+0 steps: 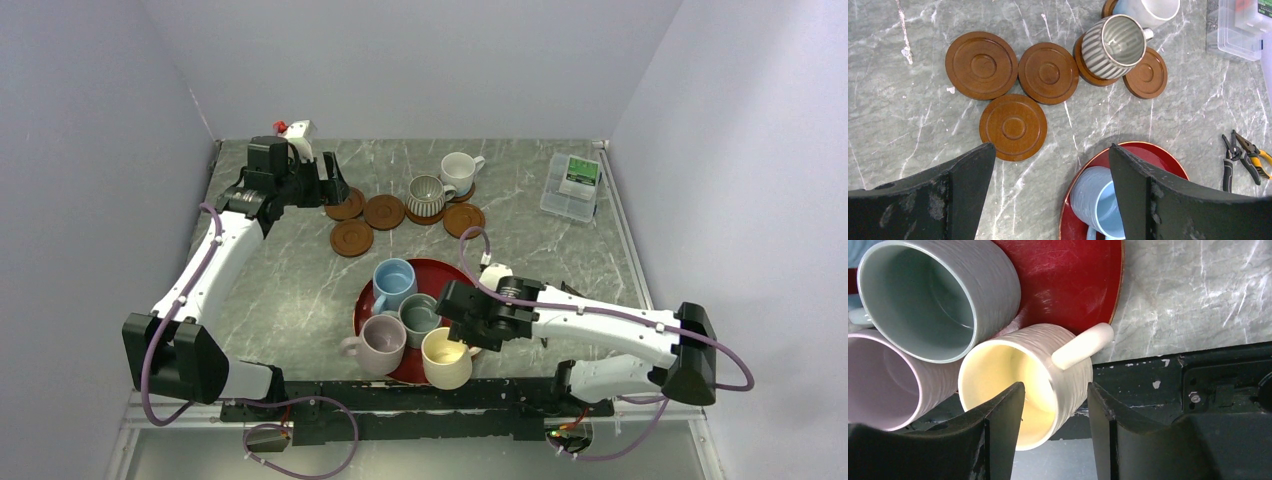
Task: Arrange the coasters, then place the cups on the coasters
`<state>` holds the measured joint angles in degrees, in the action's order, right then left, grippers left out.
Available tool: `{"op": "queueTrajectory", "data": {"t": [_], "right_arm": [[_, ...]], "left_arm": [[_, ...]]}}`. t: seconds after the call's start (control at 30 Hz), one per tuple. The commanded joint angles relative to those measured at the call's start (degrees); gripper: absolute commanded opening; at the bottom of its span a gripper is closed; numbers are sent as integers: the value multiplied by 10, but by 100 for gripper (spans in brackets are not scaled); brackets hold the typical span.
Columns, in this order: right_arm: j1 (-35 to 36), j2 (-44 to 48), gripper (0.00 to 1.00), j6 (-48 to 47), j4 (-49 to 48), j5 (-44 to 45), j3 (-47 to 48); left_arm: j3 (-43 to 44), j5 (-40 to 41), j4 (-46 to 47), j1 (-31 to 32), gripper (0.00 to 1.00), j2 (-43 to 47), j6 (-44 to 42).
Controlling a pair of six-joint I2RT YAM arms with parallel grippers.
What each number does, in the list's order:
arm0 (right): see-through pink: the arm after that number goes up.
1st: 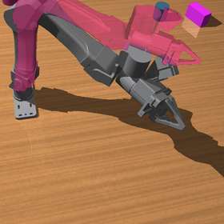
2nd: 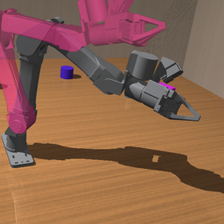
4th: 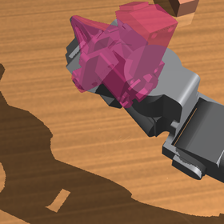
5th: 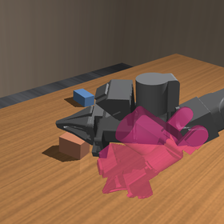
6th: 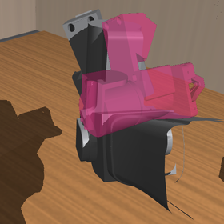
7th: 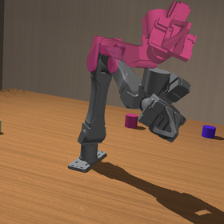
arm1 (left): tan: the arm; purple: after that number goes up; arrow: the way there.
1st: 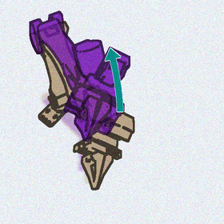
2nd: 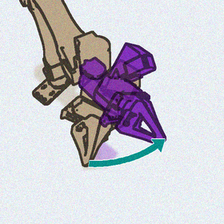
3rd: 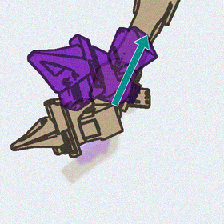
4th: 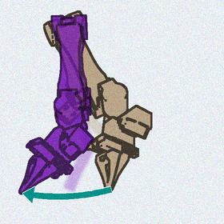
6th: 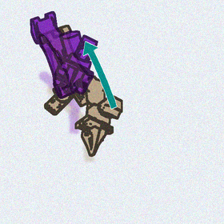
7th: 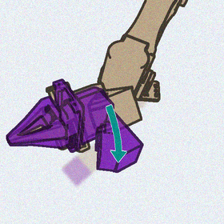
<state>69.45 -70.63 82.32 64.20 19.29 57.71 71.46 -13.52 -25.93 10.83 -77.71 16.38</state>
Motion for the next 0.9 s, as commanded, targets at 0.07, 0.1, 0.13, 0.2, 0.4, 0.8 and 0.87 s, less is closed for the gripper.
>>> {"op": "queueTrajectory", "data": {"t": [0.07,0.1,0.13,0.2,0.4,0.8,0.87], "right_arm": [[6,-8,52,36,12,17,23],[6,-14,51,36,10,12,24],[7,-20,50,36,11,8,23],[9,-32,47,47,20,6,19],[17,-31,39,74,10,-2,-2],[21,-45,28,76,2,-1,-19],[22,-44,23,75,11,8,-13]], "left_arm": [[6,-10,18,2,89,20,7],[6,-10,17,2,89,20,7],[6,-10,16,2,89,19,8],[7,-9,15,2,89,17,8],[10,-17,13,3,89,15,12],[11,-31,12,4,89,7,20],[12,-30,11,5,89,8,20]]}}
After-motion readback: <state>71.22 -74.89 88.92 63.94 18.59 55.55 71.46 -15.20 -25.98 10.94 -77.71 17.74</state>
